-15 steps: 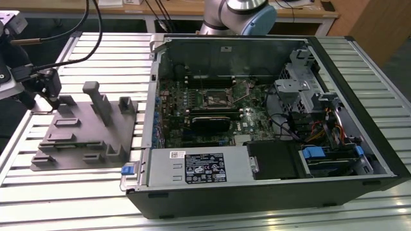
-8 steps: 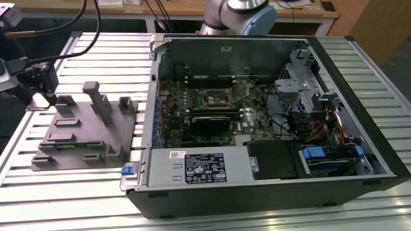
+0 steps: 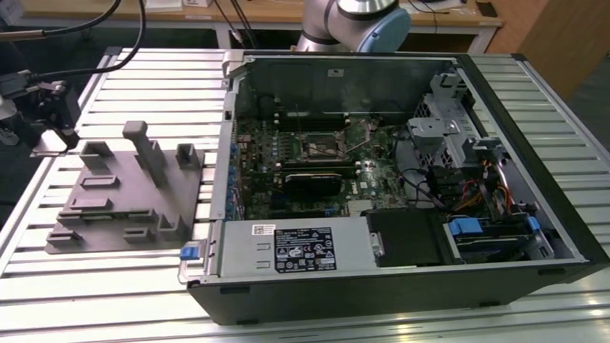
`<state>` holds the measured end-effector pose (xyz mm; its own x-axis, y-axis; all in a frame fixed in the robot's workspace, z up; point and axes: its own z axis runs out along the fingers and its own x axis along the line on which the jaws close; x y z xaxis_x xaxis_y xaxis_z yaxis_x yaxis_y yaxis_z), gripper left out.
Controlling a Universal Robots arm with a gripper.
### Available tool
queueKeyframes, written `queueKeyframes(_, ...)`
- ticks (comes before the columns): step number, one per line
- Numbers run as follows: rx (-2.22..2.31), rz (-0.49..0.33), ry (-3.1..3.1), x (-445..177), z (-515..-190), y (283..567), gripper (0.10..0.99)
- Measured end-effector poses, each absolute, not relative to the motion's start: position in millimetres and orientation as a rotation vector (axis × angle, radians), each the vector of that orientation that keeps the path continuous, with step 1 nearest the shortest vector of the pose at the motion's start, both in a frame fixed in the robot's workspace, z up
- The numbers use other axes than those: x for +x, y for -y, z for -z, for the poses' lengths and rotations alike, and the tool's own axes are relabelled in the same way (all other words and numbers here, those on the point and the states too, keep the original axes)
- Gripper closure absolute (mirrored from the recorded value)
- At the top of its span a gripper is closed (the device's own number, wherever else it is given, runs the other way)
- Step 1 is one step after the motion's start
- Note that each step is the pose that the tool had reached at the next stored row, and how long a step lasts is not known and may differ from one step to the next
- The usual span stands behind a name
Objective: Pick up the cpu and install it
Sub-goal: 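Pick up the cpu and move it towards the insertion slot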
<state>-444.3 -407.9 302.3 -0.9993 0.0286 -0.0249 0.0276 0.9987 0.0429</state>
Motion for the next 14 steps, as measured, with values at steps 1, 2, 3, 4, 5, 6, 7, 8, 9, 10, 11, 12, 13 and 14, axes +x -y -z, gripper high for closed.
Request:
queueKeyframes(1, 0.044, -0.066, -3.115, -444.3, -304.2, 407.9, 0.545)
queueKeyframes(2, 0.044, -0.066, -3.115, -444.3, -306.2, 407.9, 0.545)
queueKeyframes(3, 0.044, -0.067, -3.115, -444.3, -308.1, 407.9, 0.545)
queueKeyframes(4, 0.044, -0.066, -3.115, -444.3, -310.0, 407.9, 0.545)
queueKeyframes(5, 0.044, -0.066, -3.115, -444.3, -311.9, 407.8, 0.545)
queueKeyframes(6, 0.044, -0.066, -3.115, -444.3, -313.9, 407.8, 0.545)
queueKeyframes(7, 0.044, -0.066, -3.115, -444.3, -315.8, 407.8, 0.545)
queueKeyframes(8, 0.044, -0.066, -3.115, -444.3, -317.9, 407.8, 0.545)
queueKeyframes(9, 0.044, -0.067, -3.115, -444.3, -319.9, 407.8, 0.545)
queueKeyframes(10, 0.044, -0.066, -3.115, -444.3, -321.8, 407.7, 0.545)
queueKeyframes(11, 0.044, -0.066, -3.115, -444.3, -323.8, 407.7, 0.545)
queueKeyframes(12, 0.044, -0.066, -3.115, -444.3, -325.9, 407.7, 0.545)
queueKeyframes(13, 0.044, -0.066, -3.115, -444.3, -327.9, 407.7, 0.545)
queueKeyframes(14, 0.044, -0.066, -3.115, -444.3, -329.9, 407.7, 0.545)
